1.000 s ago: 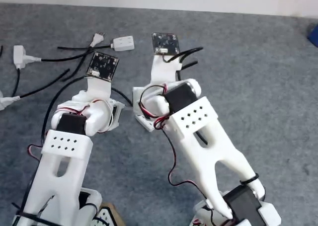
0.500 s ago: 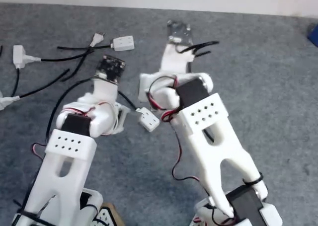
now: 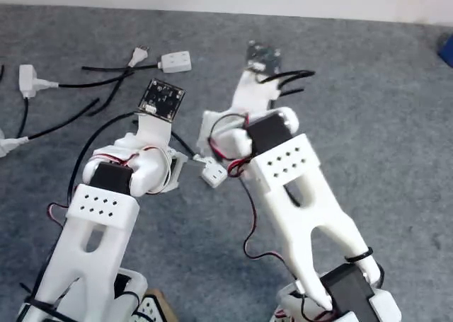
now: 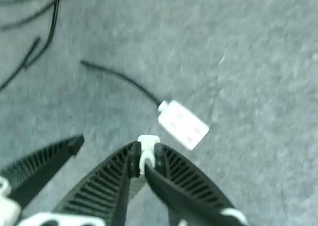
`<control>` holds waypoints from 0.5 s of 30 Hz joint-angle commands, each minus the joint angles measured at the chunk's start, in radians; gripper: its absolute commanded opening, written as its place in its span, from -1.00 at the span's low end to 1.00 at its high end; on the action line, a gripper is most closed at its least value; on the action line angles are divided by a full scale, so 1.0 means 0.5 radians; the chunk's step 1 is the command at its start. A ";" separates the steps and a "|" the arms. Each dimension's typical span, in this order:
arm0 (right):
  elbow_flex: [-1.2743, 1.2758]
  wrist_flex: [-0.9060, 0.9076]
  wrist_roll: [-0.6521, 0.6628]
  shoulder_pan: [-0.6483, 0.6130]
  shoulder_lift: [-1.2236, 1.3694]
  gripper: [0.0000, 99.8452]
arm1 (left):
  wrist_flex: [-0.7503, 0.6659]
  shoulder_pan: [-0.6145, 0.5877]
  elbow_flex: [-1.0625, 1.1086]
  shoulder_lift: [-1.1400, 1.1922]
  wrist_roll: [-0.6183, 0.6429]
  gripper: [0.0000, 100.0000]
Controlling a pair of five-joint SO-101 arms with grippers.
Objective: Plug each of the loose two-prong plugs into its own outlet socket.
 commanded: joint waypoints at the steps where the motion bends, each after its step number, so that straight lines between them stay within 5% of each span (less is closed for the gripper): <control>1: -0.032 0.081 -0.049 -0.097 -0.097 -0.99 | -0.037 0.008 -0.005 -0.002 -0.003 -0.29; 15: -0.029 0.149 -0.080 -0.115 -0.081 -0.99 | -0.034 0.005 -0.002 -0.002 -0.012 -0.34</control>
